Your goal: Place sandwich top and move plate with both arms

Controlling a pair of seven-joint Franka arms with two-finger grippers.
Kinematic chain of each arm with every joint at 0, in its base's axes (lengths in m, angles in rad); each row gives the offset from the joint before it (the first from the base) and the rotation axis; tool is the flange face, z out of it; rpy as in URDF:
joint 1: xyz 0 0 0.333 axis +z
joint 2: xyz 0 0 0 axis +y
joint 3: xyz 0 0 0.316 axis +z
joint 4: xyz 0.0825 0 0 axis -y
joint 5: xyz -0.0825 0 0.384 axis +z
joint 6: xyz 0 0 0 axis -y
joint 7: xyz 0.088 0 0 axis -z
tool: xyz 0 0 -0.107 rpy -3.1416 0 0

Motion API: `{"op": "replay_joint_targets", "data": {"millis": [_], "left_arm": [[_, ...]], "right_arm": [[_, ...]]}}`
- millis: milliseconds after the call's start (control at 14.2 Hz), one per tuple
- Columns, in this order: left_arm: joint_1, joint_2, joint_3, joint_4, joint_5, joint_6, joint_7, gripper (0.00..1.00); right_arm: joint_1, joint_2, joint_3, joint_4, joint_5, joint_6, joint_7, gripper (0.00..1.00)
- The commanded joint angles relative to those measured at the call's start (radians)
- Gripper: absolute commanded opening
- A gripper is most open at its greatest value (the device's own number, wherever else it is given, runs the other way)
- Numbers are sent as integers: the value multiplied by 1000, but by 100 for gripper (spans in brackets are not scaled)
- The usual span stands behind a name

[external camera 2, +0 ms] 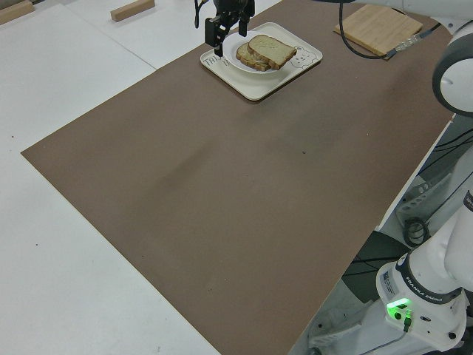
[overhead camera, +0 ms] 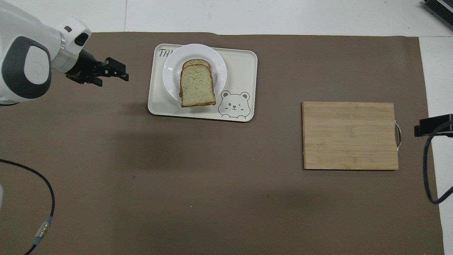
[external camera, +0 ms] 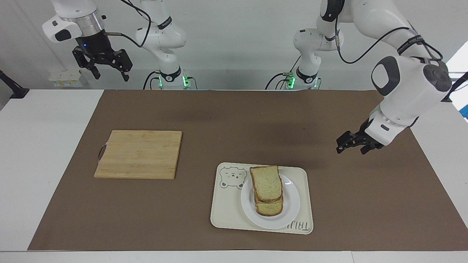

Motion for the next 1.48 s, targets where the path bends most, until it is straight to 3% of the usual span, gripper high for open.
{"op": "replay_joint_targets", "data": {"millis": [0, 141, 283, 565, 848, 1413], "left_arm": [[22, -116, 0, -72, 30, -53, 36, 100], [33, -179, 6, -104, 36, -63, 36, 100], [18, -219, 2, -98, 125, -134, 41, 100], [18, -287, -1, -85, 137, -248, 44, 100], [27, -360, -3, -182, 131, -210, 52, 100], [28, -353, 5, -170, 122, -188, 62, 100]], "right_arm": [[-9, -9, 4, -6, -5, -9, -25, 100], [-9, -10, 4, -6, -5, -9, -25, 100], [-9, -10, 4, -6, -5, -9, -24, 100], [-9, -9, 4, -6, -5, -9, -25, 100], [-9, -9, 4, -6, -5, -9, -24, 100], [-9, -9, 4, -6, -5, -9, -24, 100]]}}
